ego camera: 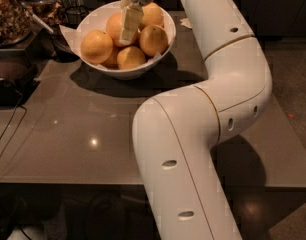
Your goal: Pick orange from white bowl
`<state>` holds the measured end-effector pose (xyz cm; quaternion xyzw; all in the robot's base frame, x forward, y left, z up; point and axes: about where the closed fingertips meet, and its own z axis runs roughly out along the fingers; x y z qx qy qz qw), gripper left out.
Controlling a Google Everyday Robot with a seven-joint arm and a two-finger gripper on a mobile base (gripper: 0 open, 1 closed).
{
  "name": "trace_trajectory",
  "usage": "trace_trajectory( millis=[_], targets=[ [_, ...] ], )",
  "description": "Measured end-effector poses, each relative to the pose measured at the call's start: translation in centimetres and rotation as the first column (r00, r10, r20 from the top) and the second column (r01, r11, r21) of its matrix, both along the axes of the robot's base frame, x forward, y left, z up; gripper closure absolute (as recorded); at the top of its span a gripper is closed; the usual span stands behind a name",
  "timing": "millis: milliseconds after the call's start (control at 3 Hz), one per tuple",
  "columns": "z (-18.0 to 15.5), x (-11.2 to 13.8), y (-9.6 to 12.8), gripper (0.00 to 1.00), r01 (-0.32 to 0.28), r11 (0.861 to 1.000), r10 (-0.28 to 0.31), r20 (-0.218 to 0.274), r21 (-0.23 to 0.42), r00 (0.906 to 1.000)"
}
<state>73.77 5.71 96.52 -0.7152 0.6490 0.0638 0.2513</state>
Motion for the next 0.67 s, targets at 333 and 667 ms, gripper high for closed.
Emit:
trace_trajectory(
  millis=[333,667],
  targets=[
    [-0.97,0.20,-0.06,0.24,0.008,1.000,-0.008,-0.021,-0.005,0.9998],
    [-1.76,0.35,-0.22,0.22,0.015,1.000,-0.016,-0.037,-0.009,0.9992]
  ],
)
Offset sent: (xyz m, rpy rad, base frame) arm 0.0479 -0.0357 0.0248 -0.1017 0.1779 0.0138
